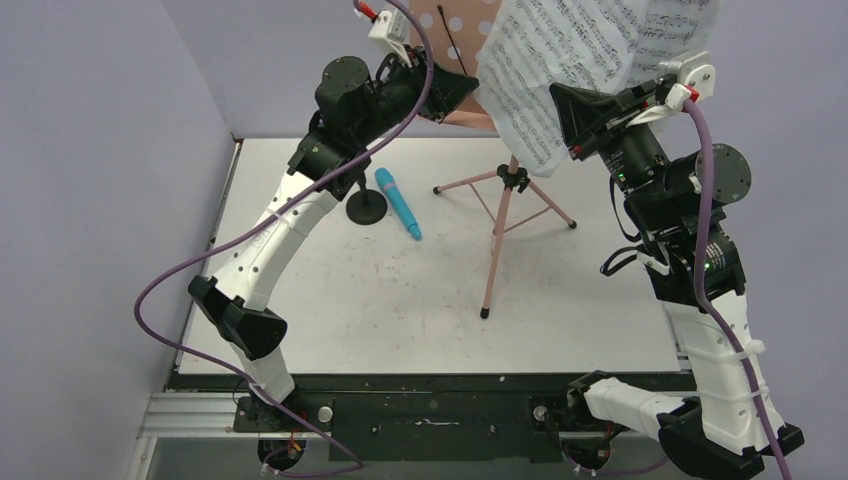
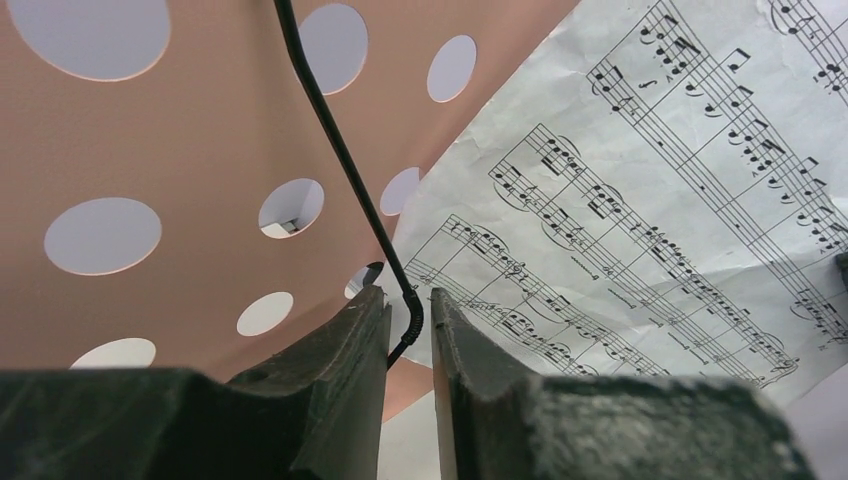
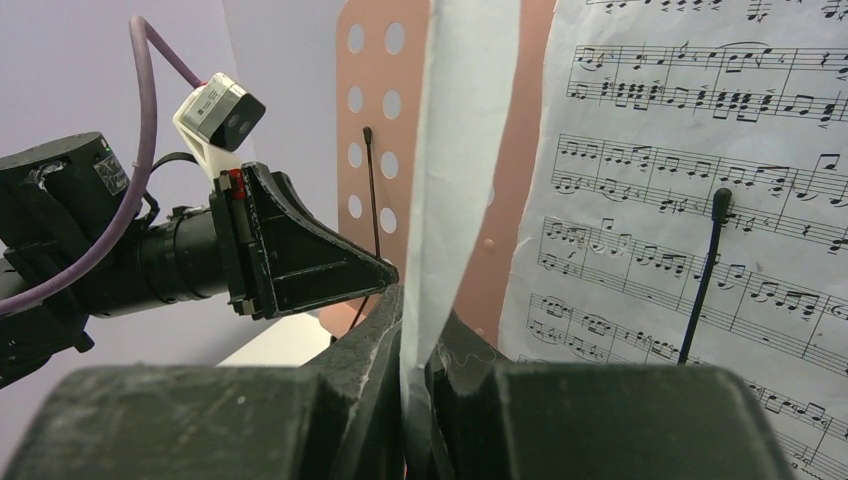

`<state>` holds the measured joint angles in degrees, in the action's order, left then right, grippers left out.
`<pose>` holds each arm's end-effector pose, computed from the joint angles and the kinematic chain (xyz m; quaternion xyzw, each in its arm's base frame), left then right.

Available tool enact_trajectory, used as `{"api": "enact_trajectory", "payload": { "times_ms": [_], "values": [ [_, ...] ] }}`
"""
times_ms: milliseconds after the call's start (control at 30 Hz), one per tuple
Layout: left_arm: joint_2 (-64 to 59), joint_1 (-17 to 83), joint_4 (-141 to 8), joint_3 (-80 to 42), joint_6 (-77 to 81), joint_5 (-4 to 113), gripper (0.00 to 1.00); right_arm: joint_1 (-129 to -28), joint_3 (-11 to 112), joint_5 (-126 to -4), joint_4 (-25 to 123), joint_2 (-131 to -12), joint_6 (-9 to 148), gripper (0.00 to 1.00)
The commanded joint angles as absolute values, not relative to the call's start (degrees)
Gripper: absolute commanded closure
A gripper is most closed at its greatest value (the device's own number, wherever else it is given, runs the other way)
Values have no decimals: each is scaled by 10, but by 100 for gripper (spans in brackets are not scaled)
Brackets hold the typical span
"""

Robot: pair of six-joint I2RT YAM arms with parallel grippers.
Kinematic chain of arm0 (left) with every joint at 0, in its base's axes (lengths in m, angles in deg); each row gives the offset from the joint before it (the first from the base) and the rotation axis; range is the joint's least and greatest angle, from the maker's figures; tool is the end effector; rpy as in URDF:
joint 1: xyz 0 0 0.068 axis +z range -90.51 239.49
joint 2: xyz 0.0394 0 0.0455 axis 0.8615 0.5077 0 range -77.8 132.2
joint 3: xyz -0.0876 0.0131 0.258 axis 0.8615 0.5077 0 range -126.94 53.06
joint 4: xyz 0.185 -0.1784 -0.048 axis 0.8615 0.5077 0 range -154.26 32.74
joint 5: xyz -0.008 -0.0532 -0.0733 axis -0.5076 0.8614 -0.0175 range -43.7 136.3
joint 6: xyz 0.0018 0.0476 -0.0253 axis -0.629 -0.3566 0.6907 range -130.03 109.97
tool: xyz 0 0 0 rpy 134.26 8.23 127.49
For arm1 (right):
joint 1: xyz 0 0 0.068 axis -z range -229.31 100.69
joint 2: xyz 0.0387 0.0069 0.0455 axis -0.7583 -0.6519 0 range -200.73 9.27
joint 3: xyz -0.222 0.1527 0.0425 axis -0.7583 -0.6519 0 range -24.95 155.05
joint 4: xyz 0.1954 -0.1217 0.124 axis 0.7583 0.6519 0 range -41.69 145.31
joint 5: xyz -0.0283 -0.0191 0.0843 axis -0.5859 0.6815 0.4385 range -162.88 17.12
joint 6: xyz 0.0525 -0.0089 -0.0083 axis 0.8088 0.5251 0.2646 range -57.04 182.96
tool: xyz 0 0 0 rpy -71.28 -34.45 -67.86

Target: Set up the instrument practice props

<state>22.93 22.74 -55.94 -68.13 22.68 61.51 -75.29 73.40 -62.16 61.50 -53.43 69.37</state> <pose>0.3018 -0.2370 0.5375 0.1248 0.6188 -0.5076 0.5864 0.1443 0.0776 0.5813 -0.1705 0.5322 0.2806 0.7803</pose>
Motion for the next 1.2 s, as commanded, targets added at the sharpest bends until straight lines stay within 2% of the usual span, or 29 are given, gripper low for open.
{"api": "enact_trajectory", "payload": {
  "times_ms": [0, 233, 533, 800, 1167],
  "values": [
    [205, 230, -591, -681, 228, 616, 83, -758, 747, -623, 583, -537, 687, 95],
    [202, 230, -592, -681, 222, 618, 100, -758, 752, -628, 583, -545, 682, 95],
    [188, 229, -633, -639, 213, 627, 100, -758, 758, -644, 571, -565, 678, 95],
    [153, 227, -749, -557, 191, 631, 100, -757, 778, -653, 575, -596, 674, 95],
    [142, 222, -761, -539, 165, 623, 100, -757, 806, -658, 571, -635, 667, 95]
  ]
}}
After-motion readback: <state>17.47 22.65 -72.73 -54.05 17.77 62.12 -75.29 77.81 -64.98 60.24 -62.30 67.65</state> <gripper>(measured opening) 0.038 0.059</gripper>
